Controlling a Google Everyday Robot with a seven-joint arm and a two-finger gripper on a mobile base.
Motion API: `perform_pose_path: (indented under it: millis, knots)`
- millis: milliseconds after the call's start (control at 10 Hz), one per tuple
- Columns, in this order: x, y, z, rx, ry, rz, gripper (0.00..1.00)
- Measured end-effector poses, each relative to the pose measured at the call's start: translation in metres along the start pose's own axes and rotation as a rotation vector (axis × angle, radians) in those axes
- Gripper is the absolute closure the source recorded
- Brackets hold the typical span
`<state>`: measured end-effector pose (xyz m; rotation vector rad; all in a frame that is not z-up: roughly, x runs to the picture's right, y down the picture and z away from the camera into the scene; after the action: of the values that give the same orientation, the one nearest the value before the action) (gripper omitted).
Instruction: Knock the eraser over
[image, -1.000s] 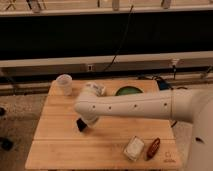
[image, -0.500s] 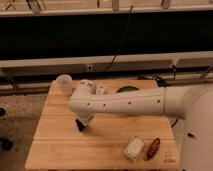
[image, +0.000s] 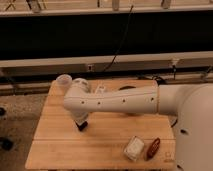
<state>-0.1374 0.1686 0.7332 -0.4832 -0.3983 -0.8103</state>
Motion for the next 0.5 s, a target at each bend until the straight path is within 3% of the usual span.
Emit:
perform_pose_path:
  millis: [500]
  knots:
    - [-0.0030,-0.0059,-0.0033,0.010,-0.008,-0.018,0.97]
